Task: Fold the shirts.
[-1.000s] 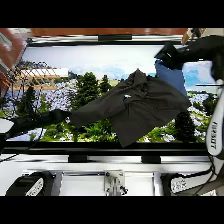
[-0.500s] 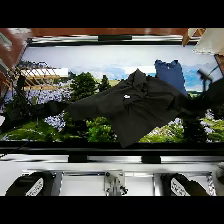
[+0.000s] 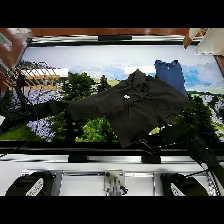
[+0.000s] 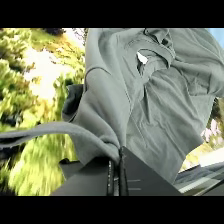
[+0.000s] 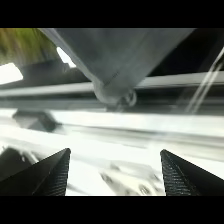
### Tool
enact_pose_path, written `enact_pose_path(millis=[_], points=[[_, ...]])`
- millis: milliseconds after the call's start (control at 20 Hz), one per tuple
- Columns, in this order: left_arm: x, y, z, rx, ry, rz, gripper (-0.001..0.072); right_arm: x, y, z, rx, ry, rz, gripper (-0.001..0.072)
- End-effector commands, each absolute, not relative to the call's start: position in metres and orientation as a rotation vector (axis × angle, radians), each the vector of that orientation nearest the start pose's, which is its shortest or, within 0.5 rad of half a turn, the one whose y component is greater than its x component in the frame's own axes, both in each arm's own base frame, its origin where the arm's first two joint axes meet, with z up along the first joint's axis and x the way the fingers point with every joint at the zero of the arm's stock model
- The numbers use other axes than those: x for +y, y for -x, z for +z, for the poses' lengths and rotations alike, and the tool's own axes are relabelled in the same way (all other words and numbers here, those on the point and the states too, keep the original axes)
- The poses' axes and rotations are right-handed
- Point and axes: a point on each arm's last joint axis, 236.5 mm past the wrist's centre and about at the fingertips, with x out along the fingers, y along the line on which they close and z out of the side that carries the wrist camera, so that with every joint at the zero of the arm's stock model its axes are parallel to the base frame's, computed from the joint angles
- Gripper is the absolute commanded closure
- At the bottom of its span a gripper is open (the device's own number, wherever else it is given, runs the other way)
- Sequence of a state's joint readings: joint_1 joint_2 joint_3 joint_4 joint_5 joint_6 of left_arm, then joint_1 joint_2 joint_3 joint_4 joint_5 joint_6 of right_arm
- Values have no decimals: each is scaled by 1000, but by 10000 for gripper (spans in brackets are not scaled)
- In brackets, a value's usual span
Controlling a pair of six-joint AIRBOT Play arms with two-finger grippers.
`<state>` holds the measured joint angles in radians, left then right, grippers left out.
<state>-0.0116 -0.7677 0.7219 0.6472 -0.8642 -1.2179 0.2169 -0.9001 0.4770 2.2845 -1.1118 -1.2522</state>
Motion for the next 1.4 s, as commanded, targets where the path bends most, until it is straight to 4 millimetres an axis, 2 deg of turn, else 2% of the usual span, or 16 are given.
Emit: enact_pose_path(millis=[0,150,350,550,600,700,800,850,950,1050,1100,1150,1250,1300,1350], points=[[-147,-328,119,749,542,-522,665,211,-185,-66,1580,-879,122,41],[-147,-328,119,749,542,-522,665,228,-185,-80,1581,-889,87,41],[-147,-328,119,748,541,-522,665,259,-197,-94,1516,-980,65,41],[-147,-328,119,739,514,-531,665,261,-209,-108,1471,-1015,5,42],[-146,-328,119,738,514,-530,665,260,-212,-109,1459,-1023,-4,85],[-143,-330,119,734,514,-521,665,259,-221,-107,1423,-1055,-22,307],[-137,-332,119,729,521,-506,665,258,-226,-106,1402,-1089,-45,585],[-135,-333,119,727,523,-500,665,259,-227,-106,1403,-1100,-52,635],[-131,-335,120,721,528,-488,665,263,-228,-98,1399,-1059,1,636],[-126,-339,133,693,522,-485,665,267,-242,-73,1327,-990,117,636],[-123,-343,145,664,505,-487,665,267,-254,-53,1269,-961,176,636],[-119,-347,161,620,477,-490,666,265,-270,-25,1183,-933,239,636],[-105,-358,211,502,432,-478,665,253,-304,52,958,-857,370,636],[-95,-361,245,427,411,-462,665,242,-317,99,827,-812,424,636],[-84,-362,281,345,385,-445,665,226,-327,157,676,-784,465,636]])
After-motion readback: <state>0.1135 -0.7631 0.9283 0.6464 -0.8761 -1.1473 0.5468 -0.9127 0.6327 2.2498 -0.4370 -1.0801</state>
